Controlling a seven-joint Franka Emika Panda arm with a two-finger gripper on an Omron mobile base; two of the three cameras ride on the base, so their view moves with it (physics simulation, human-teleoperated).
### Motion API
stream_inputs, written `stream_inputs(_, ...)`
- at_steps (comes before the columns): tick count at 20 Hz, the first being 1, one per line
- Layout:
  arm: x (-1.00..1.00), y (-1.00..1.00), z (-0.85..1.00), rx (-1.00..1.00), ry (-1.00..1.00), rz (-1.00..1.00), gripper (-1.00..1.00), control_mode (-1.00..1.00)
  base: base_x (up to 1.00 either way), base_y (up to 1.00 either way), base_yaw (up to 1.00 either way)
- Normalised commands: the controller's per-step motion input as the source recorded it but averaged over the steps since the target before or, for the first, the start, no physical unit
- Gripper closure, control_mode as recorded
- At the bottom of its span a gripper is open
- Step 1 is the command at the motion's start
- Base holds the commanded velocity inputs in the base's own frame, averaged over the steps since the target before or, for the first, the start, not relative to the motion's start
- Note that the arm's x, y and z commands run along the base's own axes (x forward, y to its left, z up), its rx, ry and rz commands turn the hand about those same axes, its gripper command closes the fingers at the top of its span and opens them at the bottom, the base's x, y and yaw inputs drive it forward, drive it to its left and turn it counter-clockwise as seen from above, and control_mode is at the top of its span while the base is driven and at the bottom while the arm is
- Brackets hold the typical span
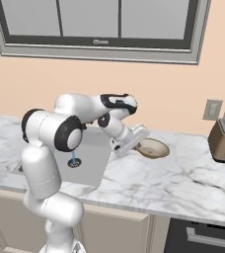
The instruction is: Rinse each bowl for a few seconds and place them down in the sink or on the counter.
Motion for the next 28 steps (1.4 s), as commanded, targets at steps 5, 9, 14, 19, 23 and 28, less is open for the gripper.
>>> stream_inputs(5,0.0,0.31,0.08,0.03,0.0,0.14,1.0,-1.0,0.0,0.0,0.0)
stream_inputs(9,0.0,0.34,0.04,0.01,0.0,0.14,1.0,-1.0,0.0,0.0,0.0)
stream_inputs(14,-0.01,0.33,0.06,0.01,0.0,0.14,1.0,-1.0,0.0,0.0,0.0)
stream_inputs(19,-0.03,0.34,0.02,0.02,0.0,0.14,1.0,-1.0,0.0,0.0,0.0)
stream_inputs(23,-0.01,0.3,0.01,0.03,0.0,0.15,1.0,-1.0,0.0,0.0,0.0)
stream_inputs(28,-0.01,0.32,0.0,0.03,0.0,0.14,1.0,-1.0,0.0,0.0,0.0)
